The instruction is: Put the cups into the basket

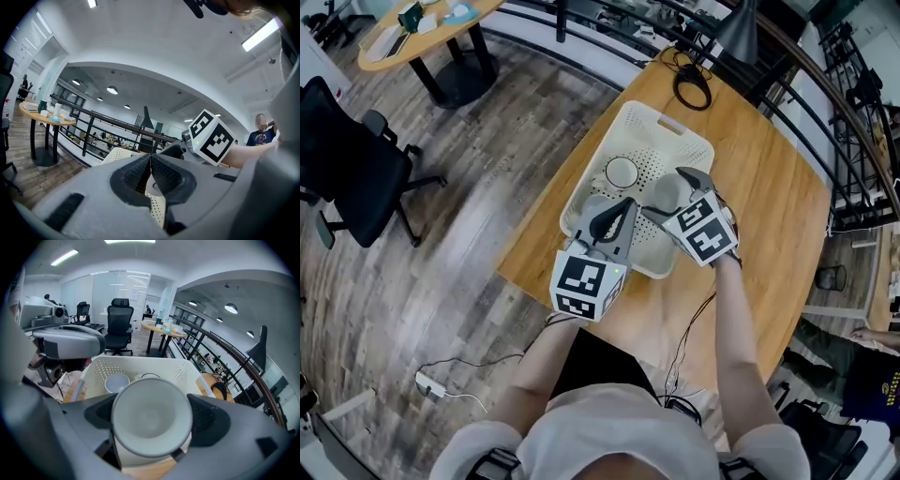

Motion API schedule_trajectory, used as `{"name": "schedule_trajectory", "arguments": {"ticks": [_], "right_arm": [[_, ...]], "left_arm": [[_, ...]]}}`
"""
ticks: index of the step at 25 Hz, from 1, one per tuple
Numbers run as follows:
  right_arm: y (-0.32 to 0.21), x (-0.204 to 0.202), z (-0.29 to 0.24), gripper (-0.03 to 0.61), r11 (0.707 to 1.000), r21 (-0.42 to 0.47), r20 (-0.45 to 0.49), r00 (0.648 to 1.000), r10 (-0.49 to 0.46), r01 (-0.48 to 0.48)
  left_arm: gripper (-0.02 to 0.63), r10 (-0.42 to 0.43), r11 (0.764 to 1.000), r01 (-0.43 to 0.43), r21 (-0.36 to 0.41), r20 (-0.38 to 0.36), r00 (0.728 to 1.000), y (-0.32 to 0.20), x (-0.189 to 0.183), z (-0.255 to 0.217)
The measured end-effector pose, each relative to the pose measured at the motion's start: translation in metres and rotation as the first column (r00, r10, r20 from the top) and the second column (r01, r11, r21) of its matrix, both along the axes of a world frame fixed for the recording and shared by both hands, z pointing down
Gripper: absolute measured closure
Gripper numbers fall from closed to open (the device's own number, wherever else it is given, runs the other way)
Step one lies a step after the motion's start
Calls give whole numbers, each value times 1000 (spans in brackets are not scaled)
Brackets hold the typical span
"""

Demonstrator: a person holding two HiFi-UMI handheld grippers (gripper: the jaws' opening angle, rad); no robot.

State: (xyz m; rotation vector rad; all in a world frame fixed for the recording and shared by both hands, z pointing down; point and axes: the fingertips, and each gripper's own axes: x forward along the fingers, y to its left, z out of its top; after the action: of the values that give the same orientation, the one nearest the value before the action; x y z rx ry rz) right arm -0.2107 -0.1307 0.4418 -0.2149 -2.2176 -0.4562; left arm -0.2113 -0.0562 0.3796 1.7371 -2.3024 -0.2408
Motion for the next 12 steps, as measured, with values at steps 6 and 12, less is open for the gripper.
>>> {"name": "schedule_trajectory", "arguments": {"ticks": [6, 12], "right_arm": [[4, -8, 26, 129, 999, -28, -63, 997, -35, 33], [8, -15, 44, 129, 992, -20, -143, 982, -125, 123]], "left_arm": [[604, -7, 1000, 7, -8, -22, 1000, -11, -14, 11], [604, -18, 1000, 18, 1, -32, 999, -22, -28, 10]]}}
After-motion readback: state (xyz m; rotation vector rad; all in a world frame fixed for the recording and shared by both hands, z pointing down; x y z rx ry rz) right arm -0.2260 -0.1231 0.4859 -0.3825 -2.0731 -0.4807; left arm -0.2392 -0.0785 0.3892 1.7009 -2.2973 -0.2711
